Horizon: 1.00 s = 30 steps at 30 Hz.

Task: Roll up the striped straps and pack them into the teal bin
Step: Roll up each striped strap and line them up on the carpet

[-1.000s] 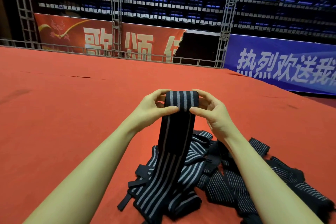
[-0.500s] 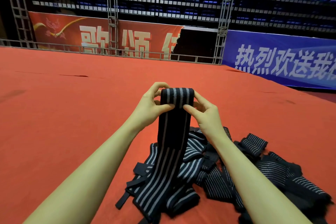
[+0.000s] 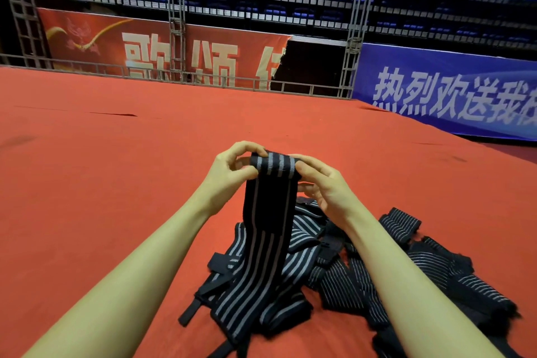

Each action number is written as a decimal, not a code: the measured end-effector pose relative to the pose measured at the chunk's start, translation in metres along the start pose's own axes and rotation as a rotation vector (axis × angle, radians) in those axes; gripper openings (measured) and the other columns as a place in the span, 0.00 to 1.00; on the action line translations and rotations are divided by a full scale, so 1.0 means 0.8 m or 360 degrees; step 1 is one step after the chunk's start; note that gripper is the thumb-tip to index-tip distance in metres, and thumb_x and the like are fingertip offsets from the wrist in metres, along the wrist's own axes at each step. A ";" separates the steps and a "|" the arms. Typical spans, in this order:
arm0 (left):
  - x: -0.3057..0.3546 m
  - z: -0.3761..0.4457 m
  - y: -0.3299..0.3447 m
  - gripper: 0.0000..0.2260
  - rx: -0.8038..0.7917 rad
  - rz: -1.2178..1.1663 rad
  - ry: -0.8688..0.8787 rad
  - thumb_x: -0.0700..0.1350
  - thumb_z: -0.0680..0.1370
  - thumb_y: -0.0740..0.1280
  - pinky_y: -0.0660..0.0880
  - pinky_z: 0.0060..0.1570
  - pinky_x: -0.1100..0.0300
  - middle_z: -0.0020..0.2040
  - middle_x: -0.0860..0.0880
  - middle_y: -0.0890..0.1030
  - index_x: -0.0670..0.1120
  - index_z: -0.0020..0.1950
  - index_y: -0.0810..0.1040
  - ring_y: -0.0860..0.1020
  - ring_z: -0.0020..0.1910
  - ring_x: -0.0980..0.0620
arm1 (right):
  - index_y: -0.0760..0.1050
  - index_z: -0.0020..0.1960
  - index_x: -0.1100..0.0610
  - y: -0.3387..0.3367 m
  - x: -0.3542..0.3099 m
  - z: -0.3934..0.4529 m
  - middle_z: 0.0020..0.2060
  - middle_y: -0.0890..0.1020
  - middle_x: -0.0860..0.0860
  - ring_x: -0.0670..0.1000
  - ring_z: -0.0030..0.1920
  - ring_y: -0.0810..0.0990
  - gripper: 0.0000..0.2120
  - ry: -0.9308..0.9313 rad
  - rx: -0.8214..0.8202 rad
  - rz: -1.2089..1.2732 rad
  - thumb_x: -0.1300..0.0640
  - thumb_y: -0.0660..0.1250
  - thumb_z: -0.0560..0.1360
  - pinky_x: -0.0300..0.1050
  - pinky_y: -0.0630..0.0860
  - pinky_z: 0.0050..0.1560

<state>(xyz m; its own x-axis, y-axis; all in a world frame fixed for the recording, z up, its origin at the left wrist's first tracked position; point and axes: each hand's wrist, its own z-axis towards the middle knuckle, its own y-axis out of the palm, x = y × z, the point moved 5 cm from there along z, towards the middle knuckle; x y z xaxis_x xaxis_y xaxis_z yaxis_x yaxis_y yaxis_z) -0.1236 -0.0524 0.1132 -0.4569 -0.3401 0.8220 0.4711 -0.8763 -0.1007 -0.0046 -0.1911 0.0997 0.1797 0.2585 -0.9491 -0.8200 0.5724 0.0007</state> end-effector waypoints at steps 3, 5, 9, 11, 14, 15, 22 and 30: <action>-0.008 -0.006 0.002 0.09 0.0015 -0.0067 -0.0062 0.44 0.71 0.72 0.73 0.48 0.65 0.49 0.58 0.81 0.47 0.50 0.77 0.79 0.46 0.56 | 0.78 0.60 0.54 -0.002 0.005 -0.004 0.46 0.84 0.52 0.53 0.44 0.83 0.20 0.0000 0.0017 0.0010 0.53 0.70 0.68 0.46 0.79 0.47; -0.014 -0.005 0.004 0.13 0.0020 0.0021 -0.0156 0.44 0.73 0.72 0.74 0.49 0.64 0.49 0.58 0.82 0.46 0.57 0.76 0.80 0.46 0.58 | 0.78 0.61 0.52 -0.006 0.007 -0.006 0.45 0.84 0.53 0.52 0.45 0.83 0.21 -0.0033 0.0044 -0.0018 0.54 0.71 0.68 0.44 0.78 0.47; -0.018 -0.003 0.000 0.24 -0.0117 0.0139 -0.0387 0.48 0.71 0.74 0.77 0.50 0.59 0.57 0.52 0.80 0.48 0.65 0.73 0.80 0.54 0.58 | 0.75 0.61 0.54 -0.011 0.013 -0.005 0.50 0.85 0.54 0.52 0.49 0.83 0.23 -0.0044 0.0155 -0.0016 0.57 0.73 0.66 0.48 0.74 0.52; -0.016 -0.006 0.000 0.19 -0.0120 0.0159 -0.0383 0.42 0.73 0.73 0.76 0.42 0.61 0.57 0.52 0.80 0.47 0.62 0.73 0.81 0.49 0.57 | 0.75 0.61 0.58 -0.012 0.019 -0.006 0.52 0.84 0.56 0.54 0.53 0.83 0.21 -0.0028 0.0162 -0.0008 0.60 0.73 0.68 0.53 0.75 0.59; -0.019 -0.011 0.002 0.19 -0.0076 0.0096 -0.0328 0.38 0.73 0.72 0.76 0.38 0.61 0.59 0.52 0.78 0.49 0.61 0.73 0.82 0.47 0.53 | 0.73 0.64 0.55 -0.008 0.029 -0.008 0.52 0.84 0.57 0.58 0.54 0.82 0.19 -0.0007 0.0084 -0.0058 0.64 0.69 0.74 0.55 0.76 0.60; -0.020 -0.012 0.002 0.20 -0.0053 0.0073 -0.0299 0.37 0.73 0.72 0.76 0.37 0.61 0.59 0.52 0.78 0.49 0.61 0.72 0.81 0.46 0.52 | 0.72 0.66 0.53 -0.006 0.032 -0.009 0.52 0.84 0.57 0.59 0.53 0.83 0.20 0.0011 0.0056 -0.0083 0.63 0.68 0.76 0.54 0.77 0.58; -0.029 -0.013 0.001 0.22 0.0143 0.0049 -0.0183 0.36 0.72 0.73 0.79 0.47 0.57 0.59 0.52 0.78 0.52 0.61 0.74 0.82 0.49 0.49 | 0.68 0.70 0.50 0.003 0.040 -0.012 0.48 0.86 0.52 0.50 0.53 0.83 0.21 -0.0040 0.0215 -0.0259 0.56 0.66 0.78 0.51 0.76 0.61; -0.026 -0.008 -0.009 0.21 0.0055 0.0083 -0.0242 0.35 0.74 0.71 0.78 0.40 0.50 0.58 0.49 0.78 0.55 0.60 0.73 0.81 0.43 0.47 | 0.72 0.69 0.52 0.007 0.036 -0.007 0.61 0.80 0.49 0.47 0.60 0.79 0.19 -0.0053 0.0176 -0.0215 0.50 0.63 0.79 0.44 0.76 0.60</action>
<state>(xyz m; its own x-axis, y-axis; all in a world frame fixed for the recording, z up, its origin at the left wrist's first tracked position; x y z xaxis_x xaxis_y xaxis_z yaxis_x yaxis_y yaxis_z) -0.1221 -0.0410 0.0931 -0.3130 -0.3270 0.8917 0.5182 -0.8456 -0.1282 -0.0071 -0.1851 0.0705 0.3033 0.1980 -0.9321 -0.7228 0.6852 -0.0896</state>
